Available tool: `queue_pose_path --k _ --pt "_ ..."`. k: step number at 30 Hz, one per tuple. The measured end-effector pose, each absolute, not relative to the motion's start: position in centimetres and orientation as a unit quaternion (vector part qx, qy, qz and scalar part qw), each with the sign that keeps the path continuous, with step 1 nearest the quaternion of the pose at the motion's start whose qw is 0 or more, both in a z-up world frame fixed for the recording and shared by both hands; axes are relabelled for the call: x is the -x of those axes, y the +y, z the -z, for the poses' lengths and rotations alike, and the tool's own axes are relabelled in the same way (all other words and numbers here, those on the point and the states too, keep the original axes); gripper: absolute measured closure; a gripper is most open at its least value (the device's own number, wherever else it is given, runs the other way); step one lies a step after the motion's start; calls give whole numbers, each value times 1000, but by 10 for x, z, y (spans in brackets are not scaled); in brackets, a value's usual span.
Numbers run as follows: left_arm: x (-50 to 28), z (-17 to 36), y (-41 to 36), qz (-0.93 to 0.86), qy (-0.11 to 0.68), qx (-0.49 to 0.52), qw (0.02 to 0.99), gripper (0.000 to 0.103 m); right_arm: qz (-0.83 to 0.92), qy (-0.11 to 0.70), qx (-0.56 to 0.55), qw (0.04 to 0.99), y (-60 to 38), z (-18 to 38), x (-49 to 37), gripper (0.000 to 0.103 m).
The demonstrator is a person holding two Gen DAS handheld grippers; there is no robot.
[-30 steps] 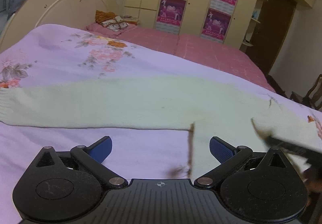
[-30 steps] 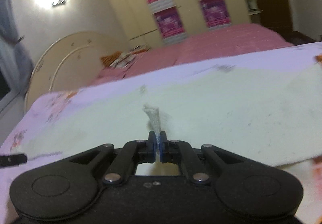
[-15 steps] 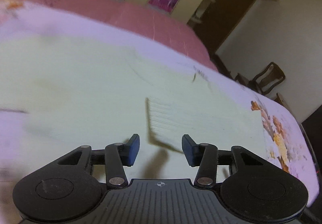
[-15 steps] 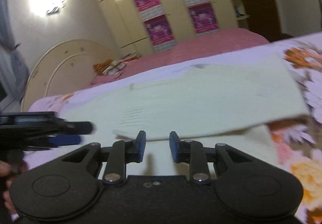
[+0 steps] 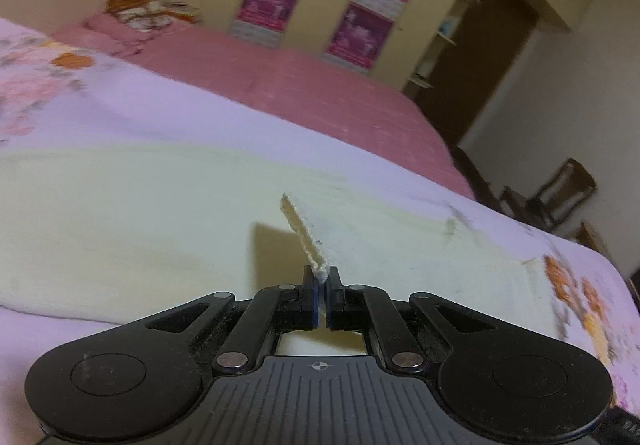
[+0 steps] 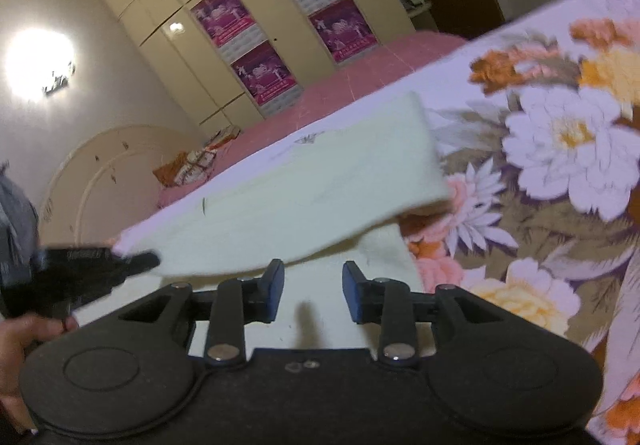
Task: Fold small clothes
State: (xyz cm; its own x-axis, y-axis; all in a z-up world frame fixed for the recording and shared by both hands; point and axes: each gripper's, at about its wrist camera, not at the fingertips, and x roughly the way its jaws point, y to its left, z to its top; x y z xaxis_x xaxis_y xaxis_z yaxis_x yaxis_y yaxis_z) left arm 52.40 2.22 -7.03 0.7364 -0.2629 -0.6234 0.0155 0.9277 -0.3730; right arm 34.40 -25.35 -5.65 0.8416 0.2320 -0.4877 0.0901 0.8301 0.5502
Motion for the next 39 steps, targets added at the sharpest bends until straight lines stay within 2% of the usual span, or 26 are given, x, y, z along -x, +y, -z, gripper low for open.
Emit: queue_pose_path --k 4,18,21,24,26,28,33,39 --pt "-525 74 36 63 355 180 915 100 -46 276 -322 904 -255 63 -351 64" --pt "-520 90 64 58 364 189 910 100 -25 255 -467 846 -298 87 -381 62" --pt "-520 94 63 58 367 189 909 100 -20 244 -505 828 -308 96 -387 67" --pt "-519 98 62 58 369 184 909 100 -12 243 -508 826 -312 98 -393 75" --pt "-518 99 62 59 369 181 910 100 0 255 -493 832 -312 99 -397 94" --pt "-518 101 62 60 369 181 910 100 1 257 -491 833 -313 102 -397 98" --pt "-513 91 61 60 346 172 920 100 -4 256 -471 844 -310 97 -397 98" --pt "-518 100 54 50 368 142 918 100 1 271 -451 850 -306 97 -403 99"
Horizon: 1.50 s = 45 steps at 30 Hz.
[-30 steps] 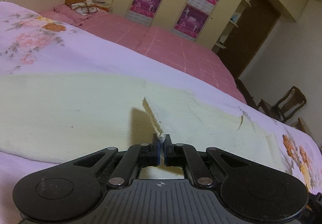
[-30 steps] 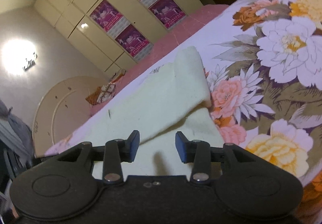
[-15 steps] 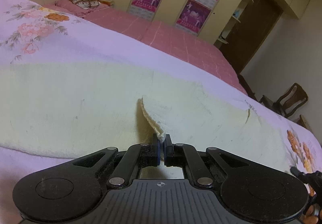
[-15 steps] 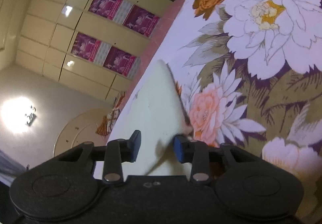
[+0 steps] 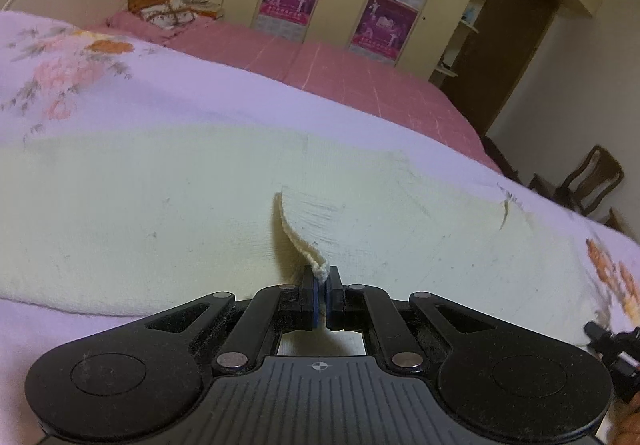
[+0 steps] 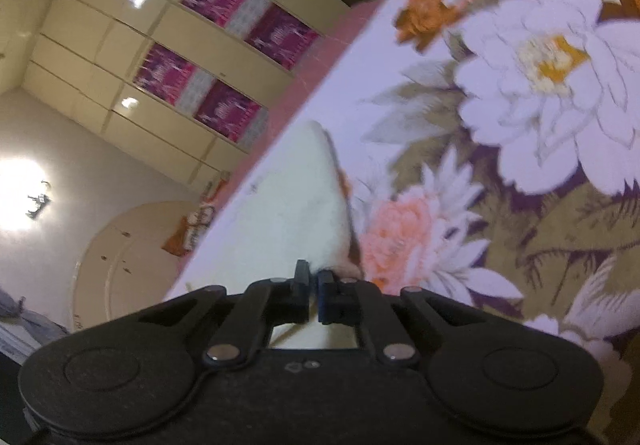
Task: Fold small clothes
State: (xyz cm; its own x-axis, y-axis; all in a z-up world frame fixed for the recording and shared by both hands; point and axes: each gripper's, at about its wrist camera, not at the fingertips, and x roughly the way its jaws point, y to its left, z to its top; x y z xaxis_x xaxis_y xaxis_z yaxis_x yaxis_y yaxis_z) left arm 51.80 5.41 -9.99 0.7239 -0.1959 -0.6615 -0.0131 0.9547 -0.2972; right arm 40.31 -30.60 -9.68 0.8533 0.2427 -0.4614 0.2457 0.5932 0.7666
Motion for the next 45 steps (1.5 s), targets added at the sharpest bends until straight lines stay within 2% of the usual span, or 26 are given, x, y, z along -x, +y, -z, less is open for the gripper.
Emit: queue_pose_path --k 4,5,6,7,8,9,10,11,13,14,15,17,20,23,24,25,26,27,29,31,32,35,36,37,41,45 --pt "-516 98 56 45 366 147 918 99 -1 275 -436 857 -304 96 -402 99" --pt "-515 96 57 42 365 143 919 94 -7 279 -434 857 -304 96 -403 97" --pt "-512 93 58 34 365 136 921 77 -18 288 -428 856 -303 95 -403 96" --pt "-505 88 62 17 357 125 926 61 -34 298 -422 856 -303 92 -403 87" --pt "-495 82 69 -9 334 117 935 29 -43 299 -412 860 -303 86 -399 78" --pt "-486 76 76 -31 306 115 945 23 -45 289 -393 872 -303 78 -391 74" --pt "-482 72 83 -29 294 120 948 23 -42 276 -371 886 -303 70 -382 69" --pt "-481 69 91 -22 293 134 946 26 -35 261 -347 900 -303 62 -374 69" --pt "-484 65 93 -12 287 151 946 43 -26 246 -330 911 -309 53 -369 75" --pt "-487 64 90 3 288 157 945 55 -18 243 -323 915 -310 51 -372 79" --pt "-491 64 84 18 292 161 943 61 -14 242 -316 917 -311 49 -378 80" --pt "-498 65 63 47 297 147 942 61 -17 243 -305 921 -307 47 -392 86" --pt "-511 86 27 61 350 87 931 61 -15 256 -267 929 -294 47 -412 88" --pt "-504 87 14 54 351 30 934 60 1 317 -212 924 -284 64 -429 93" --pt "-498 81 14 45 335 23 941 59 -4 309 -218 926 -287 62 -424 92" --pt "-492 76 18 32 309 22 950 53 -5 306 -222 926 -290 59 -420 86" --pt "-489 74 23 23 294 29 955 27 -1 288 -223 931 -293 54 -413 79" --pt "-490 73 27 15 289 37 957 20 1 270 -222 937 -296 51 -408 76" --pt "-499 74 30 19 299 46 953 24 8 263 -238 935 -304 50 -407 76" --pt "-507 79 28 24 325 58 944 47 12 263 -252 931 -307 53 -411 76" --pt "-511 83 28 25 345 71 936 66 13 263 -253 931 -307 54 -413 76" --pt "-512 91 24 18 350 83 933 73 9 263 -257 930 -308 57 -418 76" --pt "-510 91 23 18 346 86 934 89 8 264 -256 930 -306 58 -418 76" --pt "-510 93 23 18 341 94 935 95 7 265 -255 930 -305 58 -420 76" --pt "-492 91 28 13 311 110 944 95 6 269 -254 929 -300 60 -419 76" --pt "-498 105 31 10 330 95 939 94 14 304 -226 925 -294 70 -425 81"
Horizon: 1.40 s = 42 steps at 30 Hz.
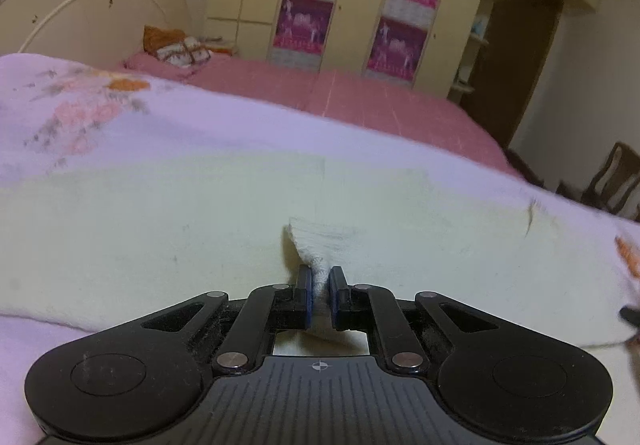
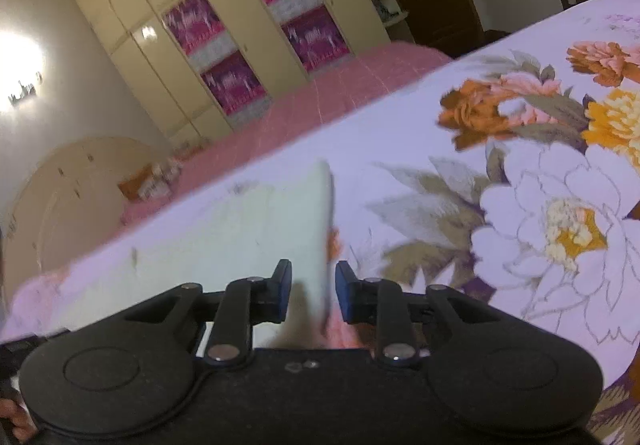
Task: Fold small clothes
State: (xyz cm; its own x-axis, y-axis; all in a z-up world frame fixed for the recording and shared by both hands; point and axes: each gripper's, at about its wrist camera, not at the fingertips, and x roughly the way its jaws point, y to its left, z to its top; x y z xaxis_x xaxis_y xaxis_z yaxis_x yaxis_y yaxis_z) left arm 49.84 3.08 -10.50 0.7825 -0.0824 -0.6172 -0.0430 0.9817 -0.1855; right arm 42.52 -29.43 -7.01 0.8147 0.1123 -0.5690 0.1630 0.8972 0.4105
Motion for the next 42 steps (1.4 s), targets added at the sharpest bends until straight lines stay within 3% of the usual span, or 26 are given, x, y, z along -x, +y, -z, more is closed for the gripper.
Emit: queue_pose_path --k 2,5,6,16,19,21,28,33,38,42 --pt "-504 102 33 8 331 91 939 90 14 303 -224 926 -293 69 -425 82" --pt "-496 85 36 -35 294 81 952 55 16 287 -219 932 -295 61 -422 83" --pt "-491 79 35 -32 273 74 959 52 14 274 -218 937 -296 56 -420 83" --pt "-524 103 -13 57 317 19 947 49 -15 272 -145 951 -284 52 -498 84" --pt "-524 99 -8 56 315 28 947 49 26 295 -124 947 -293 63 -512 98" --pt "-518 96 -7 56 313 26 948 49 42 301 -136 943 -299 59 -509 87" --pt "-484 99 -10 66 310 17 948 49 -24 274 -148 950 -284 43 -422 85" --pt "-478 89 -2 59 316 31 947 49 -18 307 -146 940 -276 60 -404 82" --pt "-436 85 54 3 303 107 947 49 -8 260 -183 948 -280 27 -384 78" --pt "-401 96 138 -95 273 230 929 49 -6 281 -178 943 -283 29 -368 78"
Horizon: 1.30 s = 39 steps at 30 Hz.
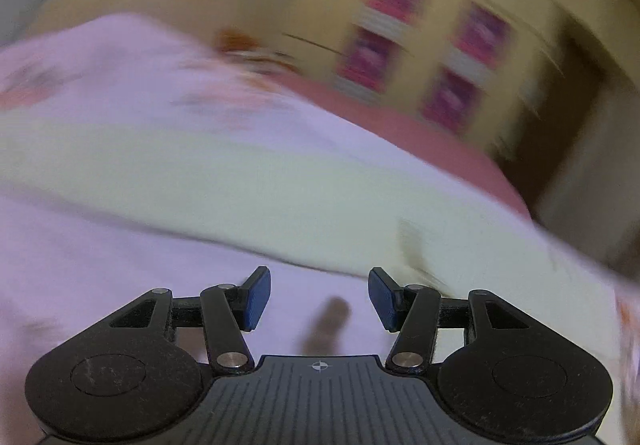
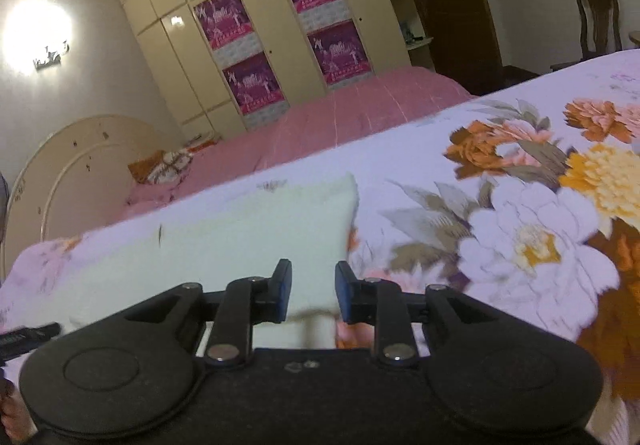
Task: Fold small clothes
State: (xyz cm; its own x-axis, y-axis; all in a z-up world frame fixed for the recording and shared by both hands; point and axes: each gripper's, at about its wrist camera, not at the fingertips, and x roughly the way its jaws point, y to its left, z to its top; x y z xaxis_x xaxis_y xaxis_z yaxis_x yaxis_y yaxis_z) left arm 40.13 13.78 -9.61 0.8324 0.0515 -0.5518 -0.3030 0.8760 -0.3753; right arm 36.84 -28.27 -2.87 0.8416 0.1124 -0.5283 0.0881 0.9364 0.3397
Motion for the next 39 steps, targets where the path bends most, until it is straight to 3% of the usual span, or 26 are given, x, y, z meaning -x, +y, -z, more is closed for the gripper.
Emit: queue_pose_path --k 8,13,18,19,21,31,39 --pt "-352 122 290 -233 180 450 843 49 -6 312 -206 927 -267 38 -351 78" --pt "-349 137 335 -238 143 538 796 49 -25 316 -207 926 -247 33 -359 78" --pt "-372 135 343 -252 153 513 806 50 -7 317 -247 916 -253 39 -379 78" --pt "-375 136 343 -253 156 507 809 54 10 320 -262 910 -260 43 -384 78" --pt "-387 135 345 -266 196 474 816 100 26 319 -275 907 -267 45 -389 78" --pt "-378 127 349 -254 202 442 836 100 33 330 -266 905 -268 50 -388 78" --pt "-396 74 297 -167 198 337 905 100 32 323 -267 907 -269 45 -379 78"
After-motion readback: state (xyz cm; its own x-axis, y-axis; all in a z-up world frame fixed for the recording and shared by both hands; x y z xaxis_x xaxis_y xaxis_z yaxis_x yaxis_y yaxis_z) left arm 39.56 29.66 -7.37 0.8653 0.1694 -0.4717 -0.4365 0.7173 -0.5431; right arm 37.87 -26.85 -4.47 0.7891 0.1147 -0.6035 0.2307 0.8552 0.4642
